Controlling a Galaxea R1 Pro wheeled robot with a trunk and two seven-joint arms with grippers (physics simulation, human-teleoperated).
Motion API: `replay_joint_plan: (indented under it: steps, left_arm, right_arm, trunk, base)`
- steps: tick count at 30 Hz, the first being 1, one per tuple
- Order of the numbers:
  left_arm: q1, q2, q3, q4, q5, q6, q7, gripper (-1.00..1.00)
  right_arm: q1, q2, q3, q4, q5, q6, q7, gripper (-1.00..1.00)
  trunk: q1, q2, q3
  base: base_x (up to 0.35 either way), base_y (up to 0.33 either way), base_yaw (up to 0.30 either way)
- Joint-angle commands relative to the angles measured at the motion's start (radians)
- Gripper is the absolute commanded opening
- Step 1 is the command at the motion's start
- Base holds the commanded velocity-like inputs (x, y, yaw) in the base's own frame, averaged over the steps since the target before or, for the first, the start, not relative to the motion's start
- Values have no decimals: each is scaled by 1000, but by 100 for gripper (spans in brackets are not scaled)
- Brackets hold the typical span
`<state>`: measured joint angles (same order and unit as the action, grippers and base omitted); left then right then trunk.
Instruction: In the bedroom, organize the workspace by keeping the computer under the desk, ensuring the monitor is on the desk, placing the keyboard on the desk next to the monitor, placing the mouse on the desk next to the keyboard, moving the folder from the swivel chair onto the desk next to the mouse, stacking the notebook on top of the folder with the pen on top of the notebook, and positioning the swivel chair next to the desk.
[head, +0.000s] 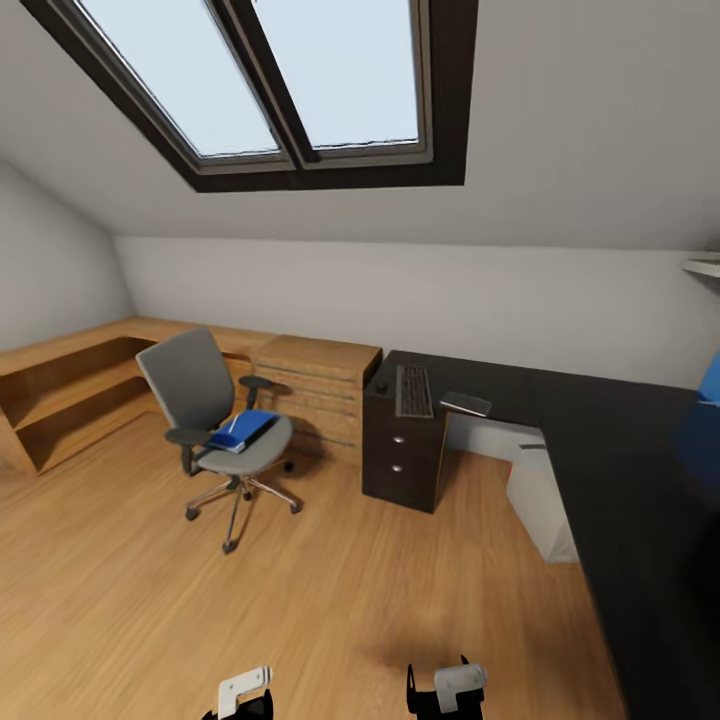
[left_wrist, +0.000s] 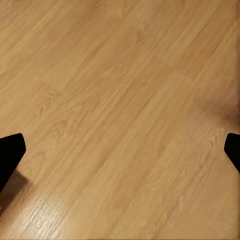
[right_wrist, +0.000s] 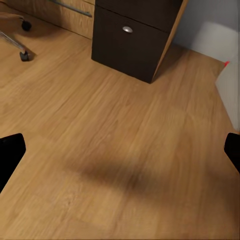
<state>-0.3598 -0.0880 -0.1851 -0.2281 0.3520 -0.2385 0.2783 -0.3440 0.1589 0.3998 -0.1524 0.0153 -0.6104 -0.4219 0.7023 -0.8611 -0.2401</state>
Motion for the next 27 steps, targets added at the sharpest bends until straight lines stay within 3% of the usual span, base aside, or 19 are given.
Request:
replay_joint_plan:
  steps: [1,17,27]
  left_arm:
    - [-1,0,-9,0,9,-4,5,100]
    - [-1,1,-8,1,9,-4,5,100]
    - [-1,2,-7,1,11,-4,5,100]
  right_arm:
    - [-1,0,7,2,2,0,-9,100]
    - [-1,0,10,4,5,0,-9,100]
    - [-1,-1,10,4,4,-1,-8,100]
  trunk:
    - [1,-1,-3]
    - [1,-1,-13]
    - [1,-1,-10]
  base:
    - [327,0,-142]
    - [327,0,-48]
    - [327,103,-53]
